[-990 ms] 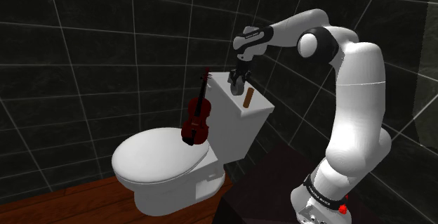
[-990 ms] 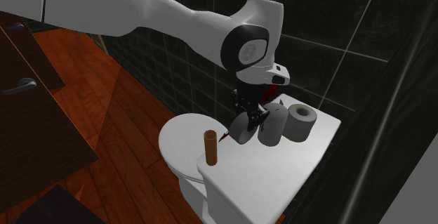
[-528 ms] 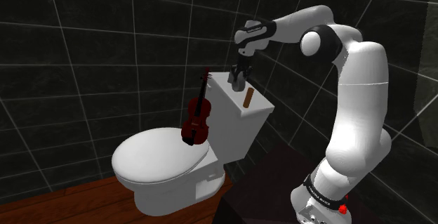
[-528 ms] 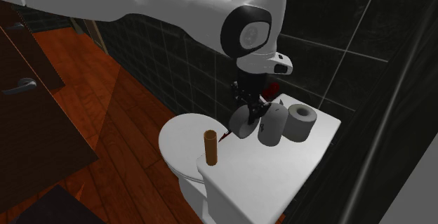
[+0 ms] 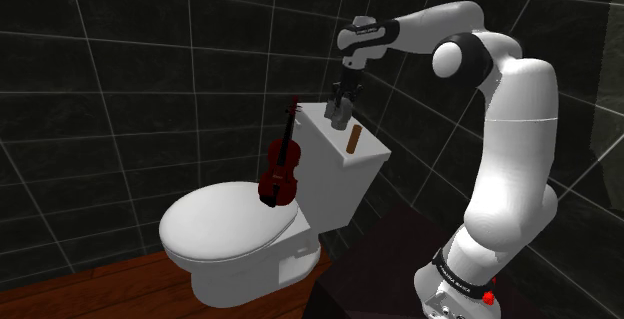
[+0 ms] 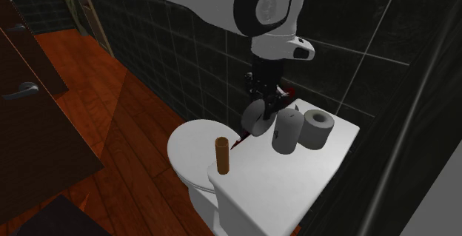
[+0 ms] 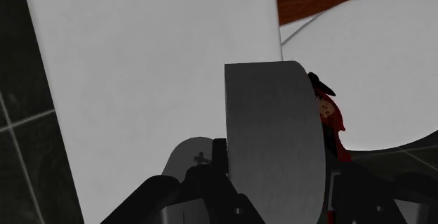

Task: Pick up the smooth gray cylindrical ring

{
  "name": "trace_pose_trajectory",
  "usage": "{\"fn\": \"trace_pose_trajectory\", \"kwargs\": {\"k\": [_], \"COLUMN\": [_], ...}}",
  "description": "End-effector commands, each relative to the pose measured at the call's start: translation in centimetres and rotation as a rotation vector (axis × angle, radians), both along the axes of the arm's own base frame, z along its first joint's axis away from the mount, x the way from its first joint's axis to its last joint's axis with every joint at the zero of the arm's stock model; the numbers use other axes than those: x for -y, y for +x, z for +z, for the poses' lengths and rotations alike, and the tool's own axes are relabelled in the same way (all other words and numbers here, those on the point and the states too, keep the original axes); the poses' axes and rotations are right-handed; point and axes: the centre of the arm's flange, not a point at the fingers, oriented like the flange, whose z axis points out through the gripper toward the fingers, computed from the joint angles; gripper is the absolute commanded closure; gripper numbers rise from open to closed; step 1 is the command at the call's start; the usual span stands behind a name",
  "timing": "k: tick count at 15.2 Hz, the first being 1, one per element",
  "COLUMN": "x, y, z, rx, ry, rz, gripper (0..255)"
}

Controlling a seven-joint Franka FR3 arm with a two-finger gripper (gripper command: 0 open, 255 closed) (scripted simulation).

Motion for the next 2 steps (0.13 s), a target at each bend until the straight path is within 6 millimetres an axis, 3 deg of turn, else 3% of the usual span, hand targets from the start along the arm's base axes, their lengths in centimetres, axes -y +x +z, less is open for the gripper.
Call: {"fn": "trace_pose_trajectory", "kwargs": {"k": [1,2], "x": [0.03,0.03], "y": [-0.02,-0.02], "z": [0.56,0.56], "rx": [0.000,0.000], "ry": [0.000,0.000], "rz": [0.000,0.000], "gripper": [255,255]}}
